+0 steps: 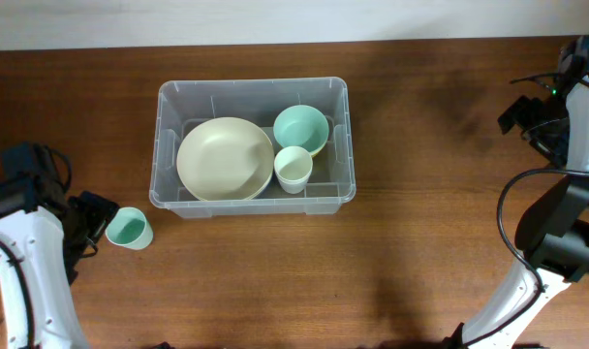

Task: Pack container
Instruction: 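Move the left gripper to the green cup and grasp its rim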

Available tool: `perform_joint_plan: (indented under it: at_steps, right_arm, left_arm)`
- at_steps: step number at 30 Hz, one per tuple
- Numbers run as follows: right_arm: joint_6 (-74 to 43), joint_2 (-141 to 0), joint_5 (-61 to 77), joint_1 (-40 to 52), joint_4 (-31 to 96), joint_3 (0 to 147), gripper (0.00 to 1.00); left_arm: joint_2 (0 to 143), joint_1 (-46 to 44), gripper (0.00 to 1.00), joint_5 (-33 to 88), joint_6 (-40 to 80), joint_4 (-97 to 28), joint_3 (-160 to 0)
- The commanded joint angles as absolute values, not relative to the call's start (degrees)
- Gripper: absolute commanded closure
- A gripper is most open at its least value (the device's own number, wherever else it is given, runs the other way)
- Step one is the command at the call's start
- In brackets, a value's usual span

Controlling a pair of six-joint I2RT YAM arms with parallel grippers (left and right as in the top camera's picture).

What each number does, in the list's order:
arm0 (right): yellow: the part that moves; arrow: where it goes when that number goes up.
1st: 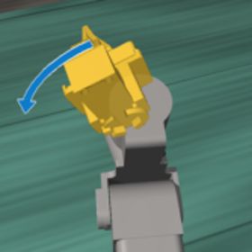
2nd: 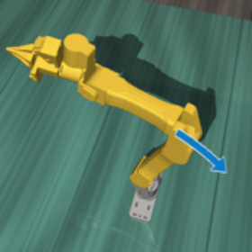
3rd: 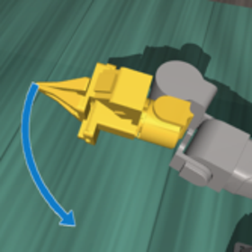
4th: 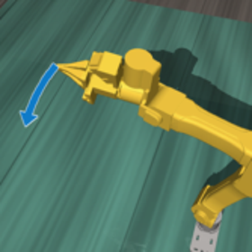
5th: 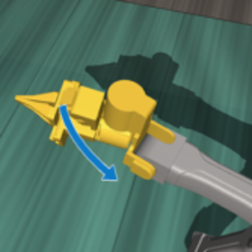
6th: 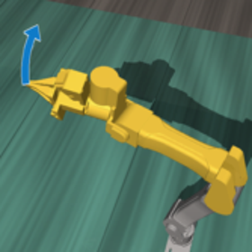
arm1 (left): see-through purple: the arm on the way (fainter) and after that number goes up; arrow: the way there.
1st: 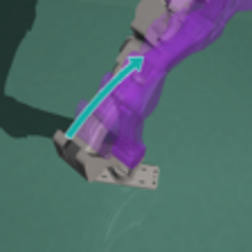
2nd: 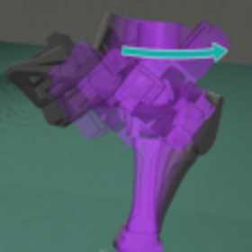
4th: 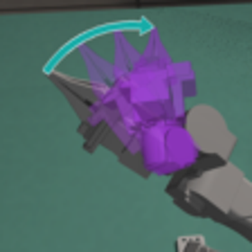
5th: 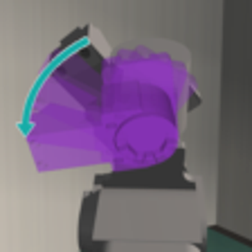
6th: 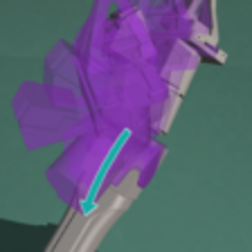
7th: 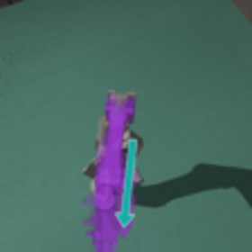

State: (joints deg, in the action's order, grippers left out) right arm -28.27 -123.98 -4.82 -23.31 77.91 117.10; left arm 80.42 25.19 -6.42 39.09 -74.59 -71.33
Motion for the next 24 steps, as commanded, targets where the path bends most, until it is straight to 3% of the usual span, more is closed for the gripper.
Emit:
perform_joint_plan:
  at_steps: [1,18,19,21,22,23,24]
  right_arm:
    - [-28.38,-123.15,-4.93,-23.27,77.89,116.99,0.01]
    - [-28.4,-123.15,-4.93,-23.27,77.89,116.99,0.01]
    - [-28.4,-123.15,-4.93,-23.27,77.91,116.99,0.01]
    - [-28.4,-123.15,-4.93,-23.27,77.91,116.99,0.01]
    - [-28.38,-123.15,-4.93,-23.27,77.91,116.99,0.01]
    - [-28.4,-123.15,-4.91,-23.27,77.89,116.99,0.01]
    - [-28.4,-123.15,-4.91,-23.27,77.89,116.99,0.01]
  left_arm:
    - [80.55,25.69,0.0,-5.32,39.62,-70.5,-68.27]
    - [98.15,25.96,0.01,-0.67,39.88,-63.4,-66.35]
    - [98.13,25.96,0.08,-0.62,39.88,-63.13,-66.35]
    - [98.13,25.96,0.37,-0.56,39.88,-63.11,-66.35]
    - [98.13,25.96,0.44,-0.4,39.88,-63.16,-66.35]
    - [98.13,25.96,0.65,0.23,39.88,-63.13,-66.35]
    - [98.13,25.96,0.8,0.32,39.88,-63.02,-66.35]
